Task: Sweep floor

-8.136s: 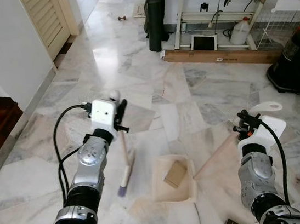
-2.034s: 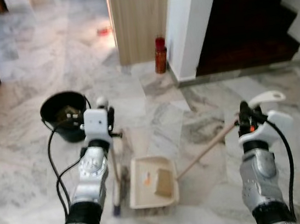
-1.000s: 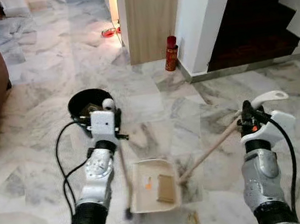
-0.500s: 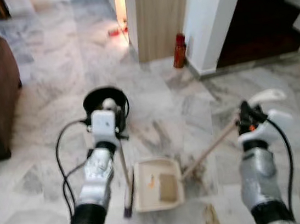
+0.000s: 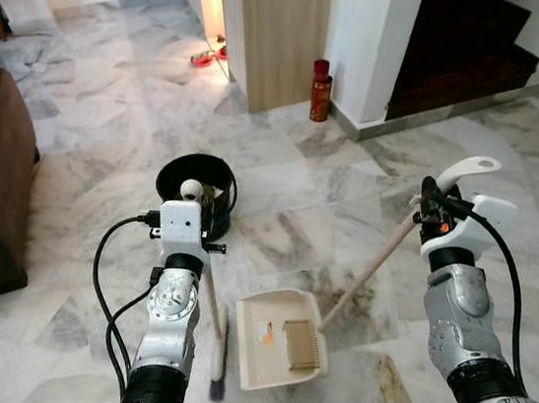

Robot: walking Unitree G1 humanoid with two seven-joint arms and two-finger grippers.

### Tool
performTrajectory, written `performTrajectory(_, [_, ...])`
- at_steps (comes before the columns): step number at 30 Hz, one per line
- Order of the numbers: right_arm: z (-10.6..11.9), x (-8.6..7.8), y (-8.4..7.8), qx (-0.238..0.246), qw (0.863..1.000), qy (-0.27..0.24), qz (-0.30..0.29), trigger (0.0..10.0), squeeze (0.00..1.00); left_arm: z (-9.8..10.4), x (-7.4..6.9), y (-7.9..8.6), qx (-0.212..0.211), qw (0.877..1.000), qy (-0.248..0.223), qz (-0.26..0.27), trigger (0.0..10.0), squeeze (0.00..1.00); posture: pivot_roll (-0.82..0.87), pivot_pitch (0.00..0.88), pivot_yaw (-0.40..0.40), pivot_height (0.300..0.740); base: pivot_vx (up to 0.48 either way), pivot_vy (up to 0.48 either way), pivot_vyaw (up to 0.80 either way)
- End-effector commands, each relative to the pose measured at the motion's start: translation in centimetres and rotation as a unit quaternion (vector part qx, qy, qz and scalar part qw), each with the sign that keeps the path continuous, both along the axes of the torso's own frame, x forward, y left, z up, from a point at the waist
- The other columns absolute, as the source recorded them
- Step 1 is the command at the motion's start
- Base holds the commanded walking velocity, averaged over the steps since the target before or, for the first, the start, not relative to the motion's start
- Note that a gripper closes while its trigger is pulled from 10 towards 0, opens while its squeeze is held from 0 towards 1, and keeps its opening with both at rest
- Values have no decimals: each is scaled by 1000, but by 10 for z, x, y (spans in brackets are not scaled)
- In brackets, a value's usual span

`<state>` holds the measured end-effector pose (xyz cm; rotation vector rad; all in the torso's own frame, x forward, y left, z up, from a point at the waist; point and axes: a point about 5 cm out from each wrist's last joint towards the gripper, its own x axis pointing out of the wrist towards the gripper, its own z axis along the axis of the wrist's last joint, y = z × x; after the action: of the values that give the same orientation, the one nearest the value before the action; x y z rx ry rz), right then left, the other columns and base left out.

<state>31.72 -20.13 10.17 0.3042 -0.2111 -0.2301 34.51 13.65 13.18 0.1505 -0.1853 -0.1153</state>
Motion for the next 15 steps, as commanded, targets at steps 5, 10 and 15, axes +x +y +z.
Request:
performTrajectory(5, [12, 2, -3, -16, 1000, -24, -3, 10000, 0, 7, 3, -1, 8, 1000, -7, 0, 10000, 0, 88, 72, -64, 740, 248, 0, 0])
performTrajectory(10, [15, 3, 0, -32, 999, -30, 9, 10000, 0, 6, 3, -2, 7, 1000, -6, -1, 10000, 0, 85, 71, -63, 740, 406, 0, 80])
performTrajectory(15, [15, 4, 1, -36, 999, -28, 21, 10000, 0, 6, 3, -1, 8, 1000, -6, 1, 10000, 0, 87, 65, -63, 740, 409, 0, 249])
